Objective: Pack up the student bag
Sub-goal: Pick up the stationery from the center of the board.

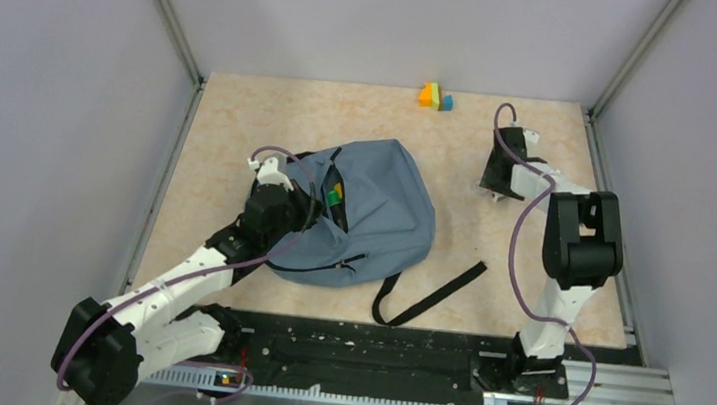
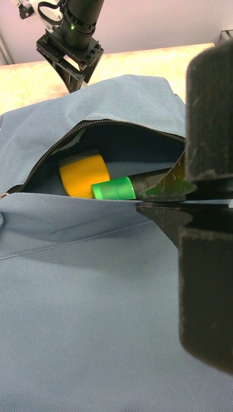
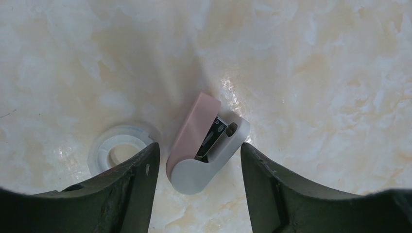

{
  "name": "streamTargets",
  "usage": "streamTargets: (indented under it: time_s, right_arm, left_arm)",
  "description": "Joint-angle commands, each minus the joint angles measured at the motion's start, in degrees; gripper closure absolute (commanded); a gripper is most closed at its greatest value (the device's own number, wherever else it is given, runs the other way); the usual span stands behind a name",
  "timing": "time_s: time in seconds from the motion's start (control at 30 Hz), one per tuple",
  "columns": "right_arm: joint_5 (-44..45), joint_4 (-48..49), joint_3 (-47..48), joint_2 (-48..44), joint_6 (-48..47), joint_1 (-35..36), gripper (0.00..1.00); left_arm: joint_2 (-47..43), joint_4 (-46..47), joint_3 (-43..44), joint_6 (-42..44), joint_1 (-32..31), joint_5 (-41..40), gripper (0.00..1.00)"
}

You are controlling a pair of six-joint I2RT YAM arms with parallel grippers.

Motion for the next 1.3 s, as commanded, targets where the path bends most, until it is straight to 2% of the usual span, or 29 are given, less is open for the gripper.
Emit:
streamTargets:
  time_s: [0.0,0.2,0.6,0.8,0.97,1.13,1.27]
  right_arm:
    - [-0.35,0.81,2.3,0.8,0.98,-0.22,0.42]
    - [-1.09,0.27,1.14,0.29,0.97,-0.17,0.52]
    - [-3.51,2.48,-6.61,-8.11,-3.91,-0.25,0.7]
    - [-4.94,1.42,-8.32,-10.78,-6.03,-0.2,0.76]
    - [-9.31,-2.71,-9.02,-18.22,-5.96,0.54,0.78]
    - [-12.66,-6.9,-9.88,-28.91,-5.56,5.5,0.78]
    - [-14.08,-10.14,-8.02,-35.19,-3.17,13.78,0.78]
  left_arm:
    - [-1.73,1.63,-0.1,0.49,0.62,-1.9,1.0]
    - [-1.69,1.81,-0.3,0.32,0.69,-1.89,1.0]
    - [-1.78,2.11,-0.51,-0.04,0.71,-1.56,1.0]
    - [-2.28,2.09,-0.59,-0.14,0.75,-1.19,1.0]
    - [-3.11,1.45,-0.76,-0.08,0.79,-1.54,1.0]
    - [-2.59,2.17,-0.75,-0.12,0.84,-1.19,1.0]
    - [-1.58,2.84,-0.13,-0.11,0.86,-0.35,1.0]
